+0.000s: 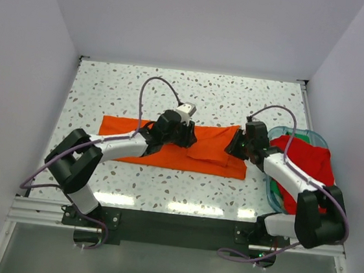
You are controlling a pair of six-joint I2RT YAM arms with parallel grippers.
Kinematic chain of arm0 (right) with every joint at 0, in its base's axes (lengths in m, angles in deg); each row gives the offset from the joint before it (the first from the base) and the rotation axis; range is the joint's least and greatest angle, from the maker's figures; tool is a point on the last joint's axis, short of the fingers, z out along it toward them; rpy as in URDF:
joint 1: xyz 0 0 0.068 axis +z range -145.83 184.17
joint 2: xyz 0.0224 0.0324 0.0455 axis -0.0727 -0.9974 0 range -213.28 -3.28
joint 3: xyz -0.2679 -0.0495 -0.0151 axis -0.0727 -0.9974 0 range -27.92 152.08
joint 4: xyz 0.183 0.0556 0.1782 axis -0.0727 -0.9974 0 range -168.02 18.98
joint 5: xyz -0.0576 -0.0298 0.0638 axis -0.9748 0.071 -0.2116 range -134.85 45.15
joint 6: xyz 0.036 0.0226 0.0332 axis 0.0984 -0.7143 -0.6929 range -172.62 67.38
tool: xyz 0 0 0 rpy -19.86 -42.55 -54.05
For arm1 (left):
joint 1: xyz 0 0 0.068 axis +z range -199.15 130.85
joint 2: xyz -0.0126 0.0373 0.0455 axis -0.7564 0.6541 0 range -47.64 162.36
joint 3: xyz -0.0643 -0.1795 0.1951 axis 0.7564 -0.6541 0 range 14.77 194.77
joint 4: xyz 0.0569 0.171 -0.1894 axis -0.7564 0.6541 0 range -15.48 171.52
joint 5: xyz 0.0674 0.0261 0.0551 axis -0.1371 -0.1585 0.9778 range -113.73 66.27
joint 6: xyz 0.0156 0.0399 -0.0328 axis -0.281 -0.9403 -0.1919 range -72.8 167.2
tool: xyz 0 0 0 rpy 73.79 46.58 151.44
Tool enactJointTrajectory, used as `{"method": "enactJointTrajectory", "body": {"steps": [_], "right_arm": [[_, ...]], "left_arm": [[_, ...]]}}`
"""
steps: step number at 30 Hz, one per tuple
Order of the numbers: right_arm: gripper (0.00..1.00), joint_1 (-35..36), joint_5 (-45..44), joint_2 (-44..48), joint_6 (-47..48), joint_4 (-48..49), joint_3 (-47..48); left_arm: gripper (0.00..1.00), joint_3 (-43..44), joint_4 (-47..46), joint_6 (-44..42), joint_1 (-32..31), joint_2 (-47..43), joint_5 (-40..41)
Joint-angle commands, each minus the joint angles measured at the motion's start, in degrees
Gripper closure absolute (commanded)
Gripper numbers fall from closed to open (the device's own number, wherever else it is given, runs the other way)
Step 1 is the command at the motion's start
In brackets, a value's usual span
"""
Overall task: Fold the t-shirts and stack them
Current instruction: Fold the tshirt
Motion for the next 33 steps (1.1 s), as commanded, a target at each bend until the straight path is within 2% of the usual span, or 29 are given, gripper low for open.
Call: {"method": "enactJointTrajectory", "body": {"steps": [1,5,9,15,18,24,30,32,33], "right_arm": [[0.69,0.15,-2.85,-5.60,-0.60,3.57,4.86],[0.72,1.11,-2.41,-9.31,-0.60,3.75,6.54],[0.73,4.01,-3.38,-6.86,-1.04,2.96,4.00],[0.69,5.42,-4.94,-3.51,-4.12,2.43,-0.75],[0.69,5.42,-5.75,-6.49,-3.85,1.03,0.56],[0.68,5.07,-7.24,-13.70,-3.59,-0.64,6.27],[0.69,3.58,-8.47,-25.47,-1.48,-3.80,17.25],[0.69,3.14,-9.26,-29.50,-0.25,-5.73,24.35],[0.69,3.14,-9.79,-30.84,0.27,-6.35,24.38]], "left_arm": [[0.60,5.58,-0.51,1.02,-0.24,2.43,0.92],[0.65,8.50,1.07,1.90,-0.32,7.61,-1.97],[0.67,6.66,1.42,3.04,-0.59,7.45,-1.02],[0.64,5.34,10.99,8.83,1.08,2.01,13.30],[0.68,3.07,17.50,12.52,3.80,-0.72,17.34],[0.73,-7.13,18.83,16.84,5.47,-6.17,22.72],[0.81,-8.64,19.09,16.93,5.65,-2.49,22.45],[0.83,-8.99,18.83,17.28,5.22,-1.08,22.28],[0.83,-9.16,18.74,17.54,4.86,-0.64,22.28]]}}
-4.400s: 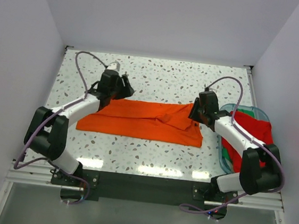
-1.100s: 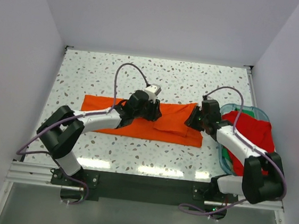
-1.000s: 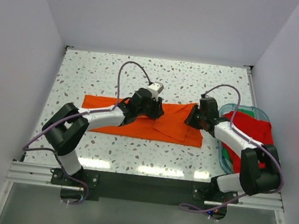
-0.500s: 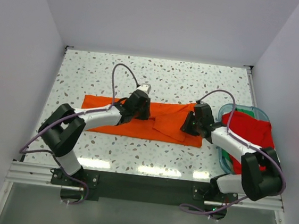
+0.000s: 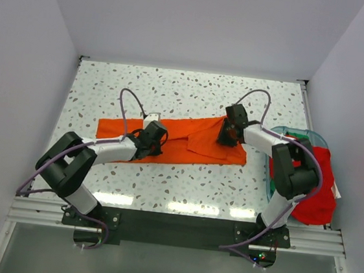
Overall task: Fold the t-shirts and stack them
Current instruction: Fold the tshirt
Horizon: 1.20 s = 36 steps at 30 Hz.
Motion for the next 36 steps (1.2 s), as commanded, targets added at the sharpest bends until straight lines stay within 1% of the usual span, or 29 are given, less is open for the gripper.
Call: {"method": "enactJointTrajectory", "body": {"steps": [1,2,3,4,5,6,8,9,10,11,12,13,14,15,16,17,18,19,20,21,23,26,27,28,30,32,33,34,36], "right_arm": [[0.69,-0.73,-3.56,-5.36,3.57,-3.18,9.48],[0.68,-0.82,-4.09,-8.68,4.46,-4.59,11.78],[0.68,-1.00,-5.22,-10.36,5.25,-5.47,17.03],[0.68,-0.91,-6.19,-12.56,6.91,-6.52,19.86],[0.68,-1.00,-6.90,-16.49,7.71,-8.71,23.02],[0.68,-1.17,-7.86,-19.06,8.76,-9.69,29.49],[0.67,-1.35,-8.05,-23.54,11.31,-12.23,36.64],[0.66,-1.35,-7.79,-28.61,12.19,-13.20,44.34],[0.66,-1.44,-7.44,-31.01,13.76,-14.87,48.33],[0.65,-1.44,-6.74,-33.82,14.48,-16.01,52.46],[0.64,-1.35,-5.77,-38.72,15.09,-16.81,60.77],[0.62,-1.44,-3.06,-41.38,16.32,-17.43,64.59],[0.60,-1.44,-1.65,-43.67,16.94,-17.87,68.28],[0.56,-1.35,-0.24,-48.13,17.73,-18.48,75.45],[0.54,-1.35,2.65,-49.91,17.91,-19.27,78.66],[0.51,-1.35,2.85,-51.24,18.00,-19.10,81.21],[0.48,-1.26,5.37,-52.21,18.09,-18.41,83.68],[0.42,-1.26,7.58,-52.48,18.09,-15.79,83.70],[0.39,-1.17,8.47,-51.96,18.09,-14.37,83.09],[0.34,-1.00,9.09,-51.52,18.35,-13.05,81.52],[0.31,-0.91,9.35,-49.85,18.52,-11.28,80.80],[0.21,-0.91,9.18,-47.13,18.44,-10.75,80.45],[0.20,-0.91,8.48,-46.08,18.26,-11.10,80.45],[0.19,-0.91,7.95,-44.85,18.09,-11.89,80.10],[0.16,-1.00,4.36,-39.84,16.60,-12.16,76.51],[0.15,-1.00,3.20,-34.76,15.19,-12.68,71.52],[0.15,-1.08,1.11,-33.34,13.62,-12.95,69.66],[0.15,-1.08,0.66,-31.75,12.82,-13.30,67.72],[0.16,-1.00,-0.05,-28.51,10.72,-13.56,62.10]], "left_arm": [[0.83,-0.84,0.27,1.94,-1.04,2.88,1.12],[0.84,-0.93,0.36,2.29,-1.30,2.89,1.12],[0.84,-1.10,0.18,3.51,-1.57,2.89,0.68],[0.84,-1.36,-0.78,4.22,-2.18,2.80,0.16],[0.85,-1.97,-1.31,5.18,-2.45,2.71,-1.50],[0.85,-2.33,-2.01,7.80,-2.80,2.88,-2.65],[0.85,-3.29,-4.99,10.89,-4.38,3.32,-6.24],[0.84,-3.47,-6.14,14.04,-5.08,3.59,-7.39],[0.83,-3.39,-9.45,15.64,-6.39,4.63,-9.58],[0.80,-2.69,-10.79,18.52,-7.10,5.25,-10.56],[0.79,-2.34,-12.55,19.77,-7.80,5.87,-11.53],[0.77,-1.55,-15.61,20.83,-9.12,7.27,-13.36],[0.73,0.98,-16.68,21.80,-9.65,8.15,-14.25],[0.70,2.83,-17.22,21.89,-10.44,10.07,-15.04],[0.67,6.77,-17.40,21.63,-10.62,11.14,-16.10],[0.60,8.55,-17.48,20.67,-10.62,11.84,-16.54],[0.56,10.13,-17.31,20.23,-10.62,12.89,-16.63],[0.52,12.85,-17.31,19.44,-10.45,13.17,-16.90],[0.46,14.00,-17.92,17.08,-10.27,13.26,-17.42],[0.45,15.23,-17.32,16.19,-9.92,13.34,-17.77],[0.40,16.91,-18.44,13.21,-9.66,12.47,-18.21],[0.37,16.92,-18.98,9.96,-8.43,8.09,-18.22],[0.37,16.74,-18.98,8.98,-8.08,6.85,-18.13],[0.37,16.30,-15.93,8.28,-7.81,5.54,-15.61],[0.39,15.43,-10.58,5.99,-6.94,1.59,-12.69],[0.46,14.19,-6.35,2.84,-6.58,-0.71,-8.83],[0.49,13.93,-1.63,1.69,-6.58,-2.20,-7.59],[0.51,13.14,0.34,0.63,-6.58,-2.65,-5.93],[0.60,11.65,3.94,-0.25,-6.67,-4.14,-4.42]]}}
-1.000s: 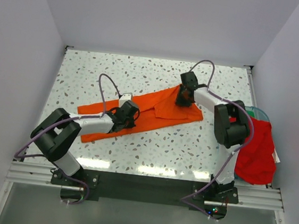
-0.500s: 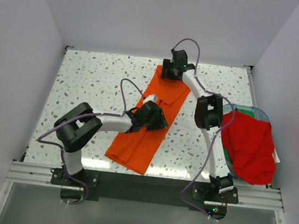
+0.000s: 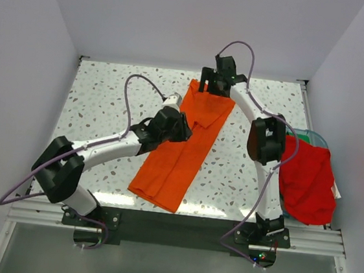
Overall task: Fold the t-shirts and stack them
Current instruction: Fold the tshirt
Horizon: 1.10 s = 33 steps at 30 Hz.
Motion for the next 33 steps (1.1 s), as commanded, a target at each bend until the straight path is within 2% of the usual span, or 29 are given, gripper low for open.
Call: {"method": "enactJointTrajectory", "body": {"steps": [1,2,5,6,9,13,18,25,29,33], "right_arm": [[0.16,0.16,-3.26,10.31,-4.57,0.60,-6.56],[0.17,0.25,-3.09,11.01,-5.19,0.95,-10.67],[0.25,0.60,-3.79,12.86,-6.77,2.18,-17.45],[0.30,0.60,-3.88,12.95,-7.12,2.62,-18.70],[0.35,0.69,-3.88,11.81,-7.39,3.32,-21.52],[0.39,0.86,-4.75,10.32,-7.13,4.29,-22.93],[0.41,0.78,-4.93,3.91,-5.11,1.22,-17.49],[0.41,0.69,-4.84,-5.85,-0.45,-1.77,-4.76],[0.36,0.69,-3.44,-11.21,2.01,-2.39,5.60],[0.30,0.60,-1.42,-13.59,3.86,-2.65,11.07]], "left_arm": [[0.62,-5.04,9.77,-5.43,0.00,-3.25,5.92],[0.68,-6.37,9.95,-5.35,0.00,-3.86,6.10],[0.72,-11.30,9.86,-5.26,-0.18,-5.71,6.62],[0.73,-12.09,10.21,-5.26,-0.44,-6.06,6.80],[0.76,-15.17,10.04,-5.26,-1.31,-6.50,7.24],[0.77,-16.58,9.95,-4.65,-2.11,-6.42,7.50],[0.78,-18.43,8.03,-2.19,-3.08,-4.67,6.54],[0.76,-19.23,-0.50,5.27,-5.19,1.13,-0.57],[0.70,-17.03,-5.34,8.53,-5.54,4.39,-2.34],[0.66,-13.43,-4.38,8.19,-5.63,4.66,-1.20]]}}
